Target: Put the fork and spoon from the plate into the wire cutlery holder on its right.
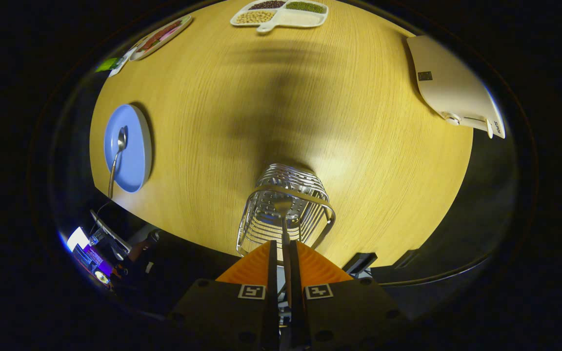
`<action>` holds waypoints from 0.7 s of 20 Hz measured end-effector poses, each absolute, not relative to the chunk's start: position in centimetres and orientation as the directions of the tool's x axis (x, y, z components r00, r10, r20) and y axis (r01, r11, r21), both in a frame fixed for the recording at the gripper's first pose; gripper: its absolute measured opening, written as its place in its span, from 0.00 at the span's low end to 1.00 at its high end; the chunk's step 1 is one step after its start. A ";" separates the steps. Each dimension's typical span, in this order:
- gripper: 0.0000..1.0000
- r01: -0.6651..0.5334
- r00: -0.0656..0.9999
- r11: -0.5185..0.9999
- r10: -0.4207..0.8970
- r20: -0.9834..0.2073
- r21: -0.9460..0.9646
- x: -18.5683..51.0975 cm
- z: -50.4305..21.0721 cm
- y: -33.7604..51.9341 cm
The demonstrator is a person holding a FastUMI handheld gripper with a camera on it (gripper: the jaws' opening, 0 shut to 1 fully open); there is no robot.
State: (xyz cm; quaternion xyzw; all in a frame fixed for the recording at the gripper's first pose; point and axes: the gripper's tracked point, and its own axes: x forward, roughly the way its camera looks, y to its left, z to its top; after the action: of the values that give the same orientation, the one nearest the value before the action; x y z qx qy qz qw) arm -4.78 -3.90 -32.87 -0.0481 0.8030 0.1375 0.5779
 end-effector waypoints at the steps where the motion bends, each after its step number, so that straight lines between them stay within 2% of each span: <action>1: 0.16 -0.226 -0.284 0.958 0.107 -0.953 0.175 -4.5 -32.5 -3.8; 8: 0.19 -0.143 0.028 0.939 0.320 -0.947 0.313 -3.0 -27.7 1.5; 11: 0.44 -0.119 0.111 0.899 0.434 -0.894 0.421 -3.3 -25.5 6.7; 13: 0.44 -0.092 0.129 0.871 0.491 -0.862 0.483 -3.8 -24.5 10.4; 14: 0.52 -0.092 0.128 0.862 0.506 -0.853 0.498 -4.2 -24.4 12.1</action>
State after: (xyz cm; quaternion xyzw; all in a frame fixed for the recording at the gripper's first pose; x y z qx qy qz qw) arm -4.25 12.05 -24.42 0.1647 0.6280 0.2042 0.7327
